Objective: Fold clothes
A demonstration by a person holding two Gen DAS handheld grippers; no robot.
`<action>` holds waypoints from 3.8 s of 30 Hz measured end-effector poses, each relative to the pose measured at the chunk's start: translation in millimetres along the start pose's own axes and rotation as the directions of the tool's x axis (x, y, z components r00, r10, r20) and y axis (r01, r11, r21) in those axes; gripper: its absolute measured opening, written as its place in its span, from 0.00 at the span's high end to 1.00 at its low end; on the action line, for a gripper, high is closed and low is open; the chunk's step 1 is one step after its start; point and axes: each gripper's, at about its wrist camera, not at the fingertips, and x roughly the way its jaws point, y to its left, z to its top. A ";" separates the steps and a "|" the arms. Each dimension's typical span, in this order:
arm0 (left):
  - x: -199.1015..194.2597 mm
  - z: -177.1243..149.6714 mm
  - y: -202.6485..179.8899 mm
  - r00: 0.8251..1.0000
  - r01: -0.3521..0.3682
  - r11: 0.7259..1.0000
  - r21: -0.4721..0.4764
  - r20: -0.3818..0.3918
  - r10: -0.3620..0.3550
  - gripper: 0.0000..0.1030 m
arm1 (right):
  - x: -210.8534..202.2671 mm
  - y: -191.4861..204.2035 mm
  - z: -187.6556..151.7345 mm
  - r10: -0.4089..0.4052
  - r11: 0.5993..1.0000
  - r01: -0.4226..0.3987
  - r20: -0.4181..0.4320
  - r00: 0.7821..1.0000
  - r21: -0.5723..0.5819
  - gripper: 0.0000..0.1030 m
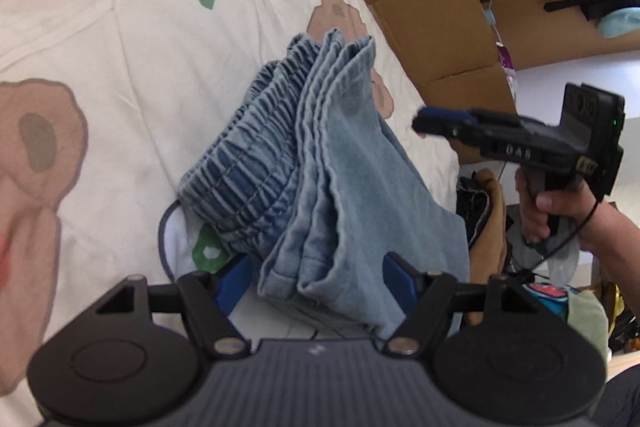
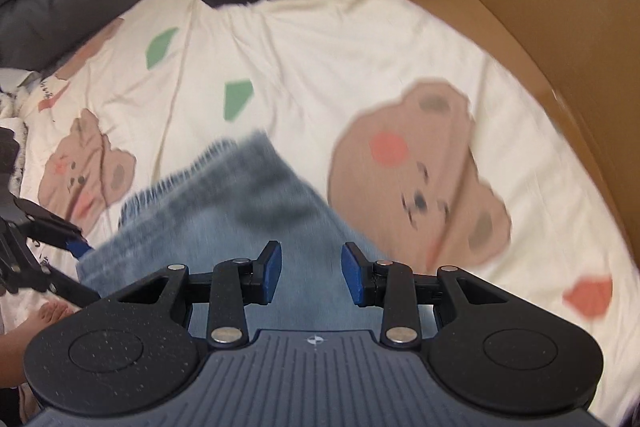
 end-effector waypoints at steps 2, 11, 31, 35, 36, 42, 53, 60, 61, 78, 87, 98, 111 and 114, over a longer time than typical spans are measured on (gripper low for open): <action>1.0 2.6 1.1 1.000 -0.008 1.000 0.004 -0.009 0.008 0.30 | 3.1 3.6 11.5 0.025 0.999 -0.025 0.016 1.000 -0.039 0.61; -25.1 3.3 12.6 0.999 0.022 0.998 -0.051 -0.037 -0.024 0.46 | 35.0 24.4 47.1 0.082 0.976 -0.087 -0.030 0.996 -0.201 0.61; -19.4 12.5 17.2 0.986 0.124 0.985 -0.119 -0.101 -0.136 0.52 | 49.3 22.5 54.5 0.112 0.962 -0.122 -0.056 0.992 -0.244 0.62; -14.5 8.6 18.8 0.983 0.146 0.976 -0.161 -0.089 -0.162 0.61 | 51.1 23.7 54.9 0.111 0.955 -0.124 -0.063 0.992 -0.269 0.75; -14.1 7.4 19.2 0.983 0.143 0.976 -0.164 -0.088 -0.159 0.70 | 51.4 23.4 55.0 0.109 0.954 -0.122 -0.065 0.992 -0.275 0.81; -21.7 5.7 18.2 0.985 0.145 0.977 -0.158 -0.073 -0.158 0.90 | 42.4 19.2 57.4 0.133 0.948 -0.144 -0.058 0.989 -0.283 0.95; -18.2 5.7 27.0 0.995 0.063 0.985 -0.159 -0.067 -0.075 0.79 | 51.9 19.4 62.3 0.111 0.953 -0.128 -0.079 0.991 -0.274 0.95; -13.9 5.6 36.4 0.995 0.082 0.979 -0.185 -0.045 -0.092 0.33 | 57.4 17.5 71.9 0.183 0.943 -0.207 -0.114 0.976 -0.259 0.53; -9.5 6.3 38.2 0.994 0.085 0.978 -0.190 -0.049 -0.096 0.33 | 59.1 17.6 73.5 0.208 0.937 -0.233 -0.121 0.971 -0.259 0.51; 0.6 0.9 31.6 0.986 0.117 0.973 -0.197 -0.091 -0.137 0.76 | 87.0 3.4 84.5 0.359 0.897 -0.402 -0.230 0.905 -0.184 0.75; -13.3 15.9 3.6 0.985 0.145 0.982 -0.120 -0.080 -0.155 0.85 | 46.3 4.9 76.3 0.282 0.926 -0.306 -0.134 0.950 -0.220 0.86; -9.1 33.0 7.3 0.995 0.060 0.986 -0.158 -0.065 -0.071 0.85 | 44.4 1.5 82.2 0.196 0.957 -0.211 -0.091 0.976 -0.199 0.86; -12.9 36.0 26.4 0.998 0.028 0.976 -0.217 -0.045 -0.039 0.85 | 69.4 7.3 86.1 0.160 0.966 -0.175 -0.092 0.983 -0.191 0.83; -15.1 34.7 26.6 0.998 0.029 0.974 -0.226 -0.040 -0.039 0.81 | 71.9 3.6 86.7 0.170 0.972 -0.183 -0.097 0.981 -0.147 0.76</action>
